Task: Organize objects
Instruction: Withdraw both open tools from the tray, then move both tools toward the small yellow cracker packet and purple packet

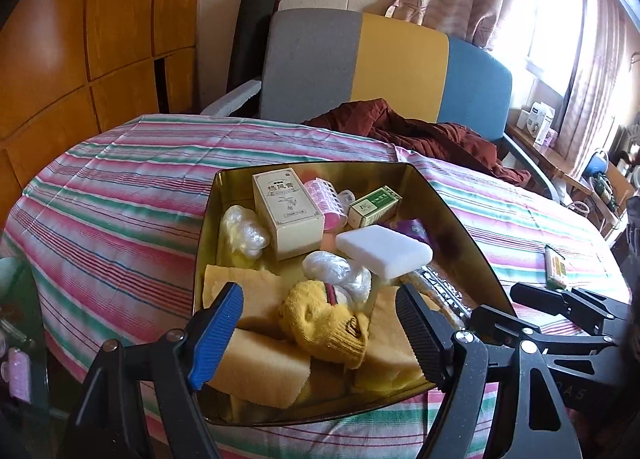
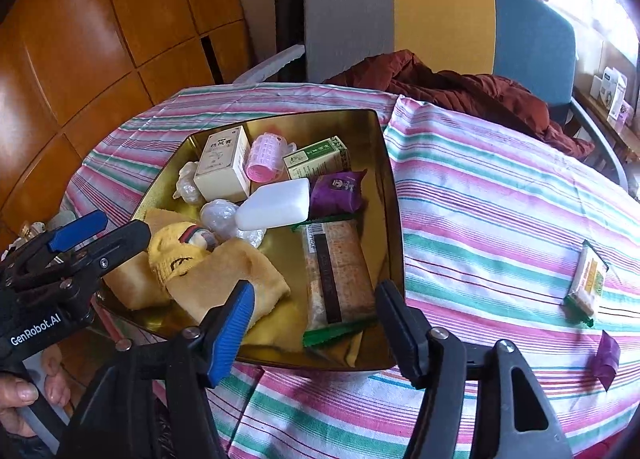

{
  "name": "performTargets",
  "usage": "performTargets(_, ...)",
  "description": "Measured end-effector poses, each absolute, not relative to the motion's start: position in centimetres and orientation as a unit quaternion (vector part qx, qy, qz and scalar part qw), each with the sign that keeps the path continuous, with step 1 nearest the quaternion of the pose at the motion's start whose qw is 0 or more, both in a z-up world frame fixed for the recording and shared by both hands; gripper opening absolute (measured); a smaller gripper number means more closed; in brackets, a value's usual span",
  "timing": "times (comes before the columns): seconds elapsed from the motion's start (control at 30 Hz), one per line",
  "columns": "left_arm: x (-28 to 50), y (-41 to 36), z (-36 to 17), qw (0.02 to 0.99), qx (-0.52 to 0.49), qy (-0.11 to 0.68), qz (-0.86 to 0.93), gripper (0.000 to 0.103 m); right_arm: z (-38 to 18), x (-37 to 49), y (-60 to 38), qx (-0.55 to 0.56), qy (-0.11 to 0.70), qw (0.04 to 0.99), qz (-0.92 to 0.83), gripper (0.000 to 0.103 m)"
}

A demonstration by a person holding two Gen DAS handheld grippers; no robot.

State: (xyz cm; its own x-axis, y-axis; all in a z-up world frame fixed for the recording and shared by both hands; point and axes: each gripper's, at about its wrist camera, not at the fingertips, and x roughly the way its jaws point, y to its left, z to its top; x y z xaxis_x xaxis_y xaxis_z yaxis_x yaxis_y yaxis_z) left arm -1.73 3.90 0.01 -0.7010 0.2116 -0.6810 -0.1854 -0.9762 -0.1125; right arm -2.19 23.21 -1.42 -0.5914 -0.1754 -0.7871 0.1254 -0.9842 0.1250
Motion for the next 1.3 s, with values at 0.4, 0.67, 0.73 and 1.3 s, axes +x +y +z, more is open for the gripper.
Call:
performTargets(0.4,-0.7,5.6,0.3,0.128,-0.364,0.007,0.922,0.080,-1.3,-1.7,25.4,0.441,-0.036,0.054,-0.895,0.075)
performTargets(0.67,-0.2,7.4,0.2,0.148,-0.368,0.023,0.918,0.079,-1.6,-1.4,29.4,0.444,-0.050,0.012,-0.895,0.075)
performTargets(0.73,0.0,8.0,0.2,0.154,-0.368,0.028,0.916,0.080,-1.5,-1.3,30.9,0.444,-0.054,-0.003,-0.894,0.075)
performTargets(1.3,0.5,12.4,0.2,0.199,-0.369,0.072,0.905,0.080,0.1,-0.5,48.3,0.425,-0.099,-0.193,-0.879,0.075)
